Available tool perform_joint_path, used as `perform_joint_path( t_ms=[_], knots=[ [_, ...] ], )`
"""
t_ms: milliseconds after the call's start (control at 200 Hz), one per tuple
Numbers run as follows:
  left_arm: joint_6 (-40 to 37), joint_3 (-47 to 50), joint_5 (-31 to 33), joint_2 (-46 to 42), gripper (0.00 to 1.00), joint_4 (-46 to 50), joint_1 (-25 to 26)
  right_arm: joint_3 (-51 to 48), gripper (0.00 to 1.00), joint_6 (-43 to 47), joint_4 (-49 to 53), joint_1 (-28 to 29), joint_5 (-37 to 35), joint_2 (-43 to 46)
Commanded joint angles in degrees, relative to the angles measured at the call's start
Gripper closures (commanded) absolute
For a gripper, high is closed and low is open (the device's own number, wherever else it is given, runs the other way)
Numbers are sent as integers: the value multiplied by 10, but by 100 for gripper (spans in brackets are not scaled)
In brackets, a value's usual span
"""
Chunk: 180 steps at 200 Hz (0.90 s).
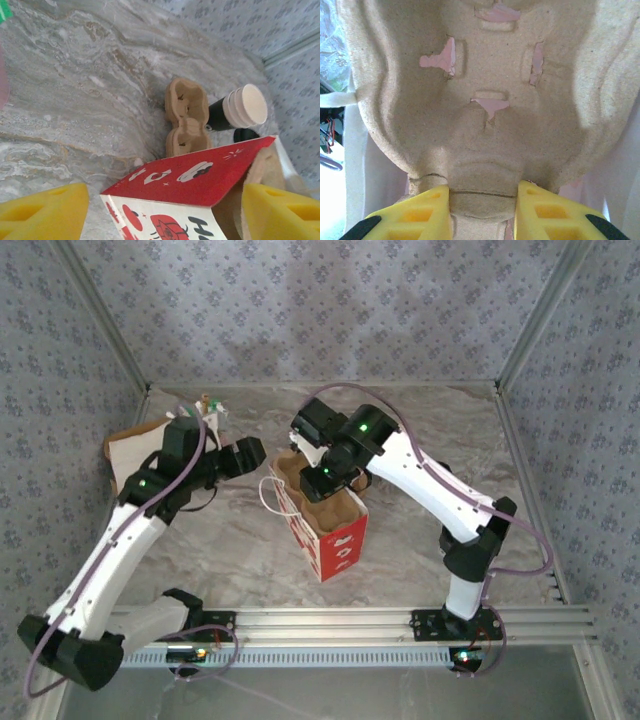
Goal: Pack the takeout coffee
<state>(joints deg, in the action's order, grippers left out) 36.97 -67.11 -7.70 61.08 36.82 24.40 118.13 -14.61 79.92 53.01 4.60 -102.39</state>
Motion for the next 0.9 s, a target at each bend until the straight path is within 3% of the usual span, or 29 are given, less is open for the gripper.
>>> perform_joint_path(
  t_ms=[0,894],
  knots=[
    [-46,-36,-18,32,20,52,0,16,68,-8,10,4,-13,29],
    [-111,-65,-154,104,22,68,0,-3,68,-8,-5,-5,-4,41]
  ],
)
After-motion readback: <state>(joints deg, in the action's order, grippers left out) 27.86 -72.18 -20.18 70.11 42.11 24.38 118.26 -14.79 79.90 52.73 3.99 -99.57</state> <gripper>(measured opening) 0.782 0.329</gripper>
